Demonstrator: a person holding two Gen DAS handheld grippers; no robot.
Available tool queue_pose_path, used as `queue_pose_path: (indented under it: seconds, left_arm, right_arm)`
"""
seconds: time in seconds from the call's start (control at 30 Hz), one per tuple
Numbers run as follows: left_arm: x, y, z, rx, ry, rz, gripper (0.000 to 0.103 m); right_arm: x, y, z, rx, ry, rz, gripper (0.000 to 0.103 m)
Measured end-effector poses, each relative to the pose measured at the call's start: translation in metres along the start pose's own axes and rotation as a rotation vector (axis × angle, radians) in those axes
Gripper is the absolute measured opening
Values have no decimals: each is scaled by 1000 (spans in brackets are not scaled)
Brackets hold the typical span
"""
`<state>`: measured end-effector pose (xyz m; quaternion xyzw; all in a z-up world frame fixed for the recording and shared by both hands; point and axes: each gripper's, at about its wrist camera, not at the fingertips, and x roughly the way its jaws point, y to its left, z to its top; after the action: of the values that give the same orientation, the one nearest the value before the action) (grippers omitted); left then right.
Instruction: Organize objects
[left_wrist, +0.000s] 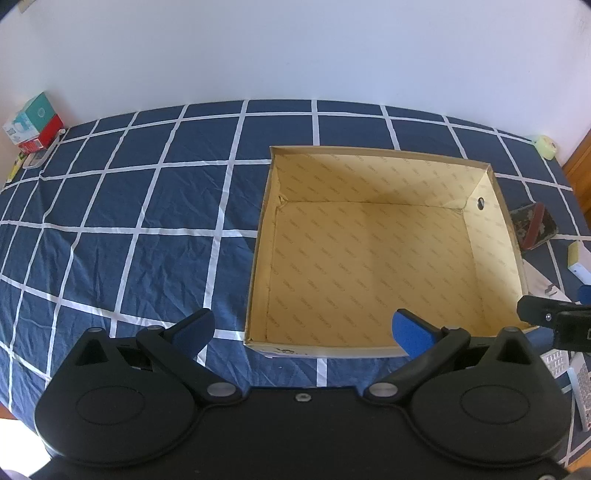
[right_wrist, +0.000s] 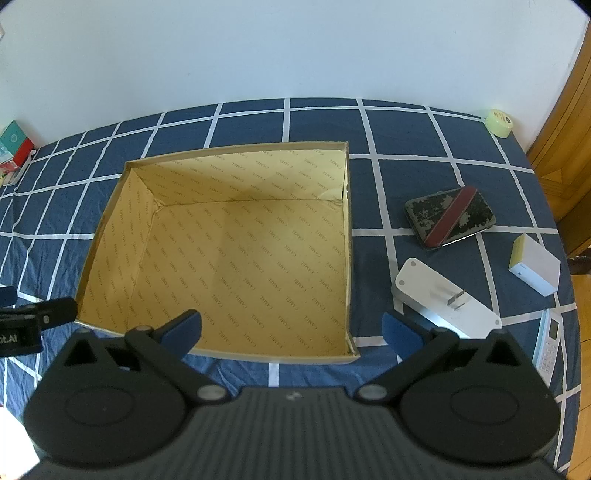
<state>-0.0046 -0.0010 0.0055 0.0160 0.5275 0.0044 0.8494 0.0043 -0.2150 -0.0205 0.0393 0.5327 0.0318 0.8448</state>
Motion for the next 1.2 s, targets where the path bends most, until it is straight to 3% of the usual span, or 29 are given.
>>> queue_pose_path:
  seconds: [1.2]
  left_arm:
    - [-2,3,1,10,-6,-8,103]
  right_arm:
    - [2,0,0,-14,5,5,103]
